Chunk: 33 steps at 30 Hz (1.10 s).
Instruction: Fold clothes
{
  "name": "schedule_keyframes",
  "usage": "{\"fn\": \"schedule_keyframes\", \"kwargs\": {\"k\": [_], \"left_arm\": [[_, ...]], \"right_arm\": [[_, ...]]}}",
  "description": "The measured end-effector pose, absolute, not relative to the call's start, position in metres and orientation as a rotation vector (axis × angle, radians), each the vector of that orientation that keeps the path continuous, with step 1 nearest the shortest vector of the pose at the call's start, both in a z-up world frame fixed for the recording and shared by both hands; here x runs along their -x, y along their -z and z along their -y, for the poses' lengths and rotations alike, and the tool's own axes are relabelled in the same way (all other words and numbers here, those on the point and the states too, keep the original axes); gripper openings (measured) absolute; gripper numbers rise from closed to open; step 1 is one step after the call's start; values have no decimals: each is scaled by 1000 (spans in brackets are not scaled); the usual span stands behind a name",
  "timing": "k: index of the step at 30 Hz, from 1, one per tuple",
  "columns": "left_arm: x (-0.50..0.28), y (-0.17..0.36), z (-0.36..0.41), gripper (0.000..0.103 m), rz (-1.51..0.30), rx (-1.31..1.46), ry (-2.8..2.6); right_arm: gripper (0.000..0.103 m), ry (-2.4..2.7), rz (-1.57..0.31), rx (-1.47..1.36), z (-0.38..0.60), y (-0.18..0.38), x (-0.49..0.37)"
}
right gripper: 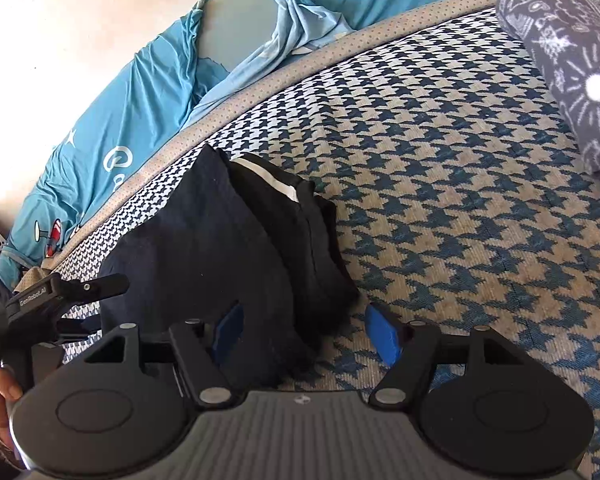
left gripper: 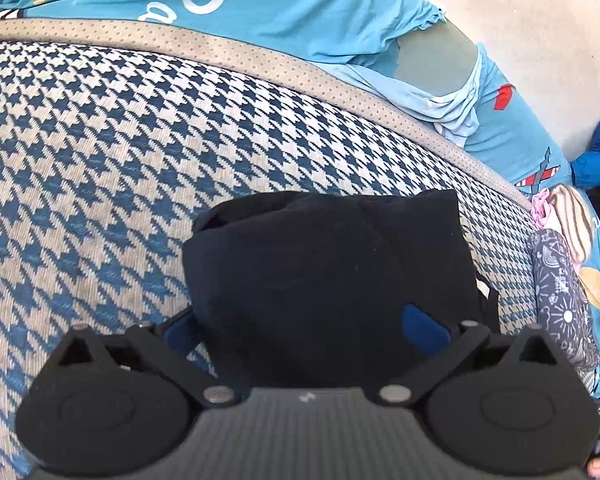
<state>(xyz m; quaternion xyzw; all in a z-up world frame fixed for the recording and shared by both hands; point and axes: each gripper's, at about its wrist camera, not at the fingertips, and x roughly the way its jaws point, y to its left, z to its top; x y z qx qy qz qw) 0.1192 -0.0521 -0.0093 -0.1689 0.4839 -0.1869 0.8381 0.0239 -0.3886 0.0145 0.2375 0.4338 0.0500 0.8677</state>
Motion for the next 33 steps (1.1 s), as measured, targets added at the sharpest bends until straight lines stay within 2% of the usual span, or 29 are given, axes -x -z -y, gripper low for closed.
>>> {"fn": "schedule_keyframes", "kwargs": {"k": [2,5,7,14,17,21,28,33], "left_arm": [[-121,10,55,103,-1024,351,399],[-121,10,58,103,-1016,347,405],[-123,11,60,103,-1014,348,408],[-121,9,66,102,-991,319,411],[-119,8,69,101,-979,301,411],[-115,6,73,89,-963,270,401],[-107,2,74,64,-944,237,346],[-107,8,75,61,-950,224,338]], "right_arm": [[60,-119,-906,-489,385,-12,-28],[57,-126,-902,-467,380,-10,-32],[51,-140,-901,-462,377,-9,-34],[43,-166,-884,-446,368,-4,-43],[36,-173,-874,-439,364,-2,-46],[30,-182,-861,-431,360,0,-51],[26,-182,-851,-383,353,-3,-51],[27,-175,-861,-386,354,-4,-51]]}}
